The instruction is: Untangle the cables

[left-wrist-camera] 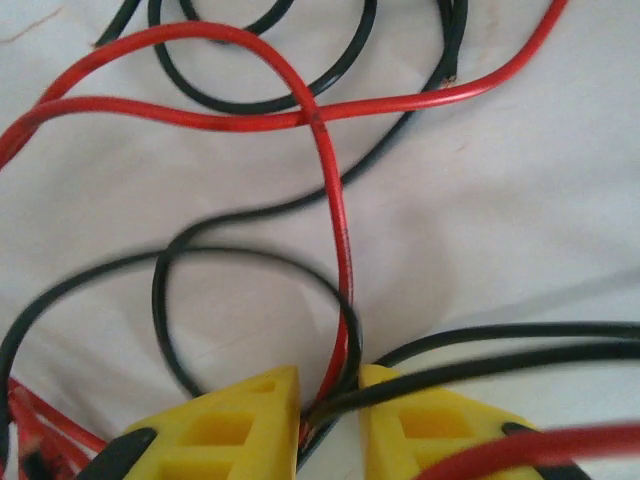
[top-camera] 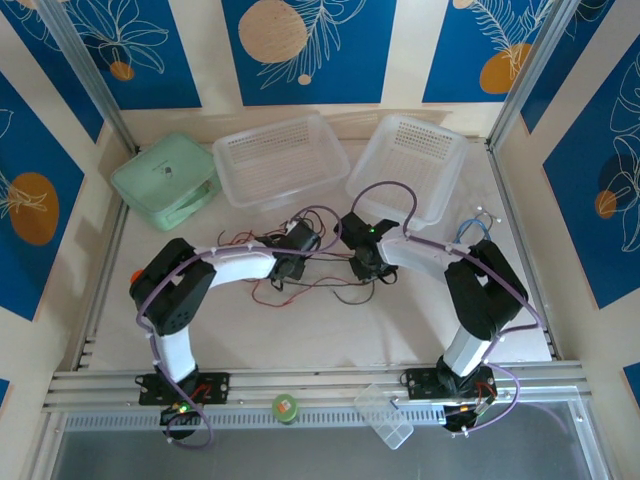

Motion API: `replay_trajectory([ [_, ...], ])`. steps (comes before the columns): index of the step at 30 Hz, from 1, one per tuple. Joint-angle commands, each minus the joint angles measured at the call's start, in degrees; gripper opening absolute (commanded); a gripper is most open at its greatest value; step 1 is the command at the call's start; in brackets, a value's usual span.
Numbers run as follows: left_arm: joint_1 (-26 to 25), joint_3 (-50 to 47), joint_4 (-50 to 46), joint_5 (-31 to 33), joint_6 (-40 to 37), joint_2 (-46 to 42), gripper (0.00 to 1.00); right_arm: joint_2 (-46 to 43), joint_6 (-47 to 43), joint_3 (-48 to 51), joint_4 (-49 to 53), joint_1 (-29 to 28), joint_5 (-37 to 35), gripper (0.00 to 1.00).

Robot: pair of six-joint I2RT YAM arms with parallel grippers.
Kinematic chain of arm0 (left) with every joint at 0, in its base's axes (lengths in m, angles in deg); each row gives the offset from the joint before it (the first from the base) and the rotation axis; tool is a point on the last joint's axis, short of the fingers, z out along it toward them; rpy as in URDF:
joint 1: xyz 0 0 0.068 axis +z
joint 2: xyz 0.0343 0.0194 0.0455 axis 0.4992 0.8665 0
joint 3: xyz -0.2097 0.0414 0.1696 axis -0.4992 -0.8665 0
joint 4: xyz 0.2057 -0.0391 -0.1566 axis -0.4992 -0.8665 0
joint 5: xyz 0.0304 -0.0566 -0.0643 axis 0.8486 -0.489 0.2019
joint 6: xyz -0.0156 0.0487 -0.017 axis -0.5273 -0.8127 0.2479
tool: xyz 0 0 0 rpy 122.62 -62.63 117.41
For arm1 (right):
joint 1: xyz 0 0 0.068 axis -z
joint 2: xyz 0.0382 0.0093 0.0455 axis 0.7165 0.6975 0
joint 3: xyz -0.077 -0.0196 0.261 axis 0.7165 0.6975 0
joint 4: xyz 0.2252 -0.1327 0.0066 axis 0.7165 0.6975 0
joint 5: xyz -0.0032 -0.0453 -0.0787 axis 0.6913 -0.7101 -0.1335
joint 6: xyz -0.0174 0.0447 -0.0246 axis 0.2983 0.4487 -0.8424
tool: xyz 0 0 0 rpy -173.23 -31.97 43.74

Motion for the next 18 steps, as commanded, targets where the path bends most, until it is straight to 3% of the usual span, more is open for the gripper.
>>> replay_trajectory([
  [1,1.2,-1.2,-2.7,2.2,1.4,-1.5,0.23,0.4,2.7,-1.6,4.6,0.2,-6.8,0.45],
  [3,1.2,-1.0,-2.6,1.6,1.5,-1.6,0.23,-0.3,5.7,-1.8,4.2,0.0,-4.9,0.53],
  [10,0.9,-0.7,-2.0,-3.8,0.3,-6.0,0.30,-7.9,19.2,0.6,3.8,-0.4,6.1,0.61],
  [18,-0.5,4.2,-6.4,-5.6,-3.2,-12.2,0.46,-13.9,32.0,8.4,-3.2,2.9,22.3,0.61],
])
